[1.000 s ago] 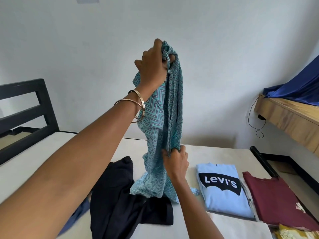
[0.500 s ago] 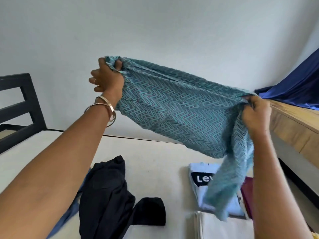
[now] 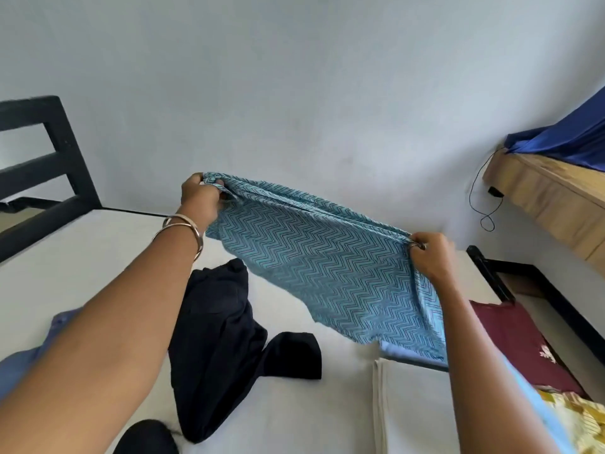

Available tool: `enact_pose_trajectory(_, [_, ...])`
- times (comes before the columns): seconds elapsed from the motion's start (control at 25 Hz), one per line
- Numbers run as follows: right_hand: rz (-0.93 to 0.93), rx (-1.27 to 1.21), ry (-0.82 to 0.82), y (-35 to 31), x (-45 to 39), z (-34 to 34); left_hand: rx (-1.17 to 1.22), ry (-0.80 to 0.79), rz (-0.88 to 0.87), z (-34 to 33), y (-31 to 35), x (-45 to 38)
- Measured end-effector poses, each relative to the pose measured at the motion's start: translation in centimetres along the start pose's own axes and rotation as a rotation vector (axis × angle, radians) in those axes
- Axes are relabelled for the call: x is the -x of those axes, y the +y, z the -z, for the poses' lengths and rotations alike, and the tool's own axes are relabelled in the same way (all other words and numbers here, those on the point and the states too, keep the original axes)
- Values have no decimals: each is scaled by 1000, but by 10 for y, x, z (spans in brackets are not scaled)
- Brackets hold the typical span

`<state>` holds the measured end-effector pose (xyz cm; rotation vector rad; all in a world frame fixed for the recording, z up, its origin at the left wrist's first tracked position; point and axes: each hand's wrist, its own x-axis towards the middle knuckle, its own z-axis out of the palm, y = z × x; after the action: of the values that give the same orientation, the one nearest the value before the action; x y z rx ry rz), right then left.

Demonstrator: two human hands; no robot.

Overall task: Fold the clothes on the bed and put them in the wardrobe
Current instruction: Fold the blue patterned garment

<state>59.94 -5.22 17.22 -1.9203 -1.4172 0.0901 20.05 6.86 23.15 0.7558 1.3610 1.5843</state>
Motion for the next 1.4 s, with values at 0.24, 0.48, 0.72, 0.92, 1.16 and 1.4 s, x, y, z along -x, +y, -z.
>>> enact_pose_trajectory(0.24, [270, -31, 254, -11, 44, -60, 365, -31, -41, 46, -23, -4])
enact_pose_trajectory(0.48, [656, 45, -393, -8, 179, -190, 278, 252, 143, 203, -129, 5])
enact_pose_trajectory(0.72, [647, 285, -1020, 8, 258, -253, 306, 443, 739, 283, -262, 37])
enact_pose_trajectory(0.92, [287, 157, -1006, 26, 263, -264, 390, 402, 740, 255, -276, 28])
enact_pose_trajectory(1.16, [-595, -68, -618, 72, 277, -270, -14, 582, 479, 244, -257, -1])
enact_pose_trajectory(1.4, [-1175, -599, -168, 96, 257, -246, -851, 639, 491, 178, -276, 55])
